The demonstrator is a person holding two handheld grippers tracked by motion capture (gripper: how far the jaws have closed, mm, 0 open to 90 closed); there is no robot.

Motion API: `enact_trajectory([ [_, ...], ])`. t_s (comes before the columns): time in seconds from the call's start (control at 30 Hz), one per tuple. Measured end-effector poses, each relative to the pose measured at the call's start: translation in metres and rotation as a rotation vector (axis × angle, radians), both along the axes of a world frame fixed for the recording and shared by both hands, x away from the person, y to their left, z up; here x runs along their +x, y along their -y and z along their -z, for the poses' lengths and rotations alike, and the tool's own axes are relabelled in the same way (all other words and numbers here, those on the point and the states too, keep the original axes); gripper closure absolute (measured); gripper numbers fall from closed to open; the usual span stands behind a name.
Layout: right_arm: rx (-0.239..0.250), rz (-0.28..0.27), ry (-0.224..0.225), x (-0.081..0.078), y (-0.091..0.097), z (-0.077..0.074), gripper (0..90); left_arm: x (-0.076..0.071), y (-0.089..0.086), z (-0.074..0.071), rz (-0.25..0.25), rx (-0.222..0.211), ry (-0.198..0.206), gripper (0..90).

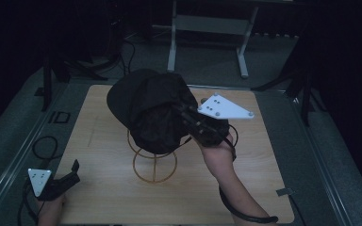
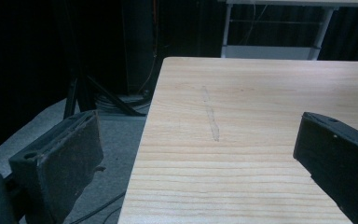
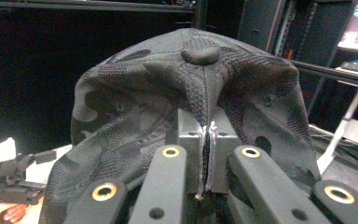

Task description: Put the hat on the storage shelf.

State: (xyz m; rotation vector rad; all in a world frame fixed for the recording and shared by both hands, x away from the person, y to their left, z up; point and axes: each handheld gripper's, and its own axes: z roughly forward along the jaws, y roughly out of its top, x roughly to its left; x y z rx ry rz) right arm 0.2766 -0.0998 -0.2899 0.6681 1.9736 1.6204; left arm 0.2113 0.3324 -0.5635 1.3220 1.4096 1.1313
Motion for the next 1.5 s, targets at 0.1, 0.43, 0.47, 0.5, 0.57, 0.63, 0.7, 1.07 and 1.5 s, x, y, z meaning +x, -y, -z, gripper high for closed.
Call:
enact_trajectory([
  [0.1, -0.003, -0.013, -0.005, 0.000, -0.007, 0.002, 86.8, 0.000, 0.000, 0.000, 0.001, 0.000, 0.000, 1.8],
  [0.43, -0.043, -0.029, -0.059, 0.006, -0.016, 0.025, 86.8, 0.000, 0.000, 0.000, 0.001, 0.001, -0.001, 1.8],
  [0.47, -0.045, -0.031, -0.064, 0.006, -0.018, 0.028, 86.8, 0.000, 0.000, 0.000, 0.001, 0.001, 0.000, 1.8],
  [0.5, -0.050, -0.032, -0.067, 0.007, -0.019, 0.030, 86.7, 0.000, 0.000, 0.000, 0.002, 0.001, -0.001, 1.8],
  [0.57, -0.055, -0.033, -0.077, 0.009, -0.021, 0.034, 86.8, 0.000, 0.000, 0.000, 0.001, 0.001, -0.001, 1.8],
  [0.63, -0.064, -0.035, -0.088, 0.010, -0.023, 0.039, 86.7, 0.000, 0.000, 0.000, 0.002, 0.001, 0.000, 1.8],
  [0.7, -0.072, -0.034, -0.101, 0.012, -0.024, 0.044, 86.7, 0.000, 0.000, 0.000, 0.002, 0.001, 0.000, 1.8],
  [1.07, -0.092, -0.026, -0.138, 0.017, -0.023, 0.069, 86.4, 0.000, 0.000, 0.000, 0.003, 0.003, 0.001, 1.8],
  [1.5, -0.110, -0.047, -0.155, 0.020, -0.029, 0.076, 69.0, 0.000, 0.000, 0.000, 0.004, 0.004, 0.002, 1.8],
])
